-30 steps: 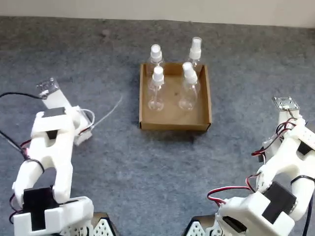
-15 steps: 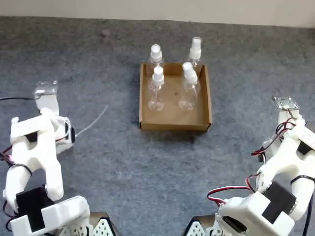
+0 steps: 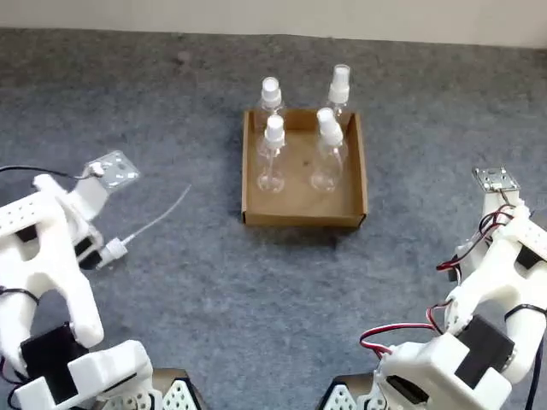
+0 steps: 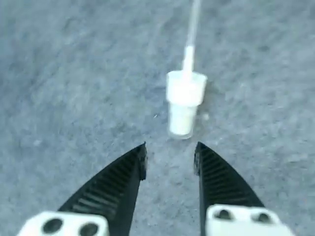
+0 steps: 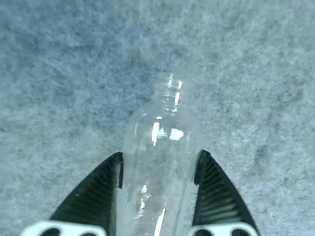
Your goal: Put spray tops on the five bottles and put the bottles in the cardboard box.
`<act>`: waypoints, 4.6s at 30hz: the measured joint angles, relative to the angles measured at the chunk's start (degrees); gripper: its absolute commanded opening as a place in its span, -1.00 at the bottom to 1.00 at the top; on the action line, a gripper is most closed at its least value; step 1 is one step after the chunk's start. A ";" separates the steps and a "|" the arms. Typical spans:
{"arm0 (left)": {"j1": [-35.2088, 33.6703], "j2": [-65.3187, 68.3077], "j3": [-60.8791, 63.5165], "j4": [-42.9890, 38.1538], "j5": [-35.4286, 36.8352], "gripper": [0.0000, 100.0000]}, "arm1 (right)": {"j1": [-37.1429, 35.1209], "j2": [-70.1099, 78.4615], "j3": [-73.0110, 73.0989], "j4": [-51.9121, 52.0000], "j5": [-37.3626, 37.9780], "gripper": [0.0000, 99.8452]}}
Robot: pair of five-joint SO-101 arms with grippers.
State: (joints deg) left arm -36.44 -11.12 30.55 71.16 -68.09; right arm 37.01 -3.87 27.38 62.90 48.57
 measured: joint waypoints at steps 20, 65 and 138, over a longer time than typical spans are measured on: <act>-1.58 0.00 7.21 -8.44 96.00 -0.52 | -0.79 0.00 0.00 3.69 0.00 -0.96; 7.12 20.84 -27.52 6.59 22.77 -0.58 | -0.18 0.00 0.00 4.22 0.35 -0.96; 29.10 38.51 -32.35 15.38 34.90 -0.99 | -0.18 0.00 0.00 4.22 0.35 -0.96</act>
State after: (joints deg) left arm -7.34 27.38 -1.80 86.55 -33.19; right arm 36.84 -3.87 27.38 67.12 48.92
